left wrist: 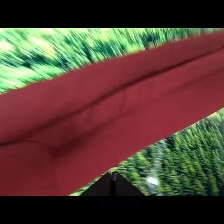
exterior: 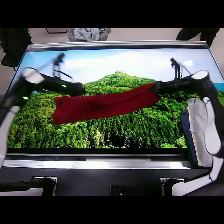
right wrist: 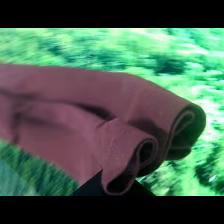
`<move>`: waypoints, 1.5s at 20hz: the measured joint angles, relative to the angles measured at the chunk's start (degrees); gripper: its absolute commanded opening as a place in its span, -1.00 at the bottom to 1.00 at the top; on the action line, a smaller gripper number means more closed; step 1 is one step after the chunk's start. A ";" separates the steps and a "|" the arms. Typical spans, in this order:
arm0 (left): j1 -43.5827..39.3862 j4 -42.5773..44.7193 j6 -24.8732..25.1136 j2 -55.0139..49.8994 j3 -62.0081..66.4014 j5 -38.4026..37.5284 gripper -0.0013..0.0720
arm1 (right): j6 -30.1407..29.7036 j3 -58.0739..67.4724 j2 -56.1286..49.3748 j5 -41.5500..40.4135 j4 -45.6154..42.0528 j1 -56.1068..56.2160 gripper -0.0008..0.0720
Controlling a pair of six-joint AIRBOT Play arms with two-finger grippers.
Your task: Fold the shirts.
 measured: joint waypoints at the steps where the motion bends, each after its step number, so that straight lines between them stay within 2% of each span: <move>1: -1.86 -0.94 -0.70 -2.08 -0.35 1.27 -0.87 | 0.68 -0.02 2.64 1.38 -0.42 -0.04 -0.85; 6: -9.35 -12.92 -1.68 -12.66 -1.05 8.83 -0.87 | 6.71 0.02 16.15 7.28 -3.89 0.00 -0.85; 14: -20.31 -41.92 6.69 -24.70 0.22 14.19 -0.87 | 14.21 0.02 28.92 12.83 -5.60 0.00 -0.85; 19: -24.20 -51.21 9.57 -30.29 5.62 13.88 -0.88 | 15.74 0.00 30.77 12.79 -6.40 0.02 -0.85; 21: -22.49 -49.20 10.10 -29.57 6.64 12.28 -0.88 | 16.17 -0.04 30.18 11.85 -6.93 0.11 -0.85; 24: -16.55 -37.18 7.96 -24.79 7.15 7.21 -0.88 | 16.52 -0.07 27.54 9.11 -7.45 2.84 -0.85; 27: -7.06 -24.33 6.51 -16.33 6.54 2.08 -0.88 | 16.76 -0.07 23.17 3.37 -7.45 9.35 -0.84; 30: 3.85 -17.44 5.95 -7.54 6.16 -2.14 -0.88 | 17.38 -0.07 17.75 -3.52 -6.45 17.46 -0.84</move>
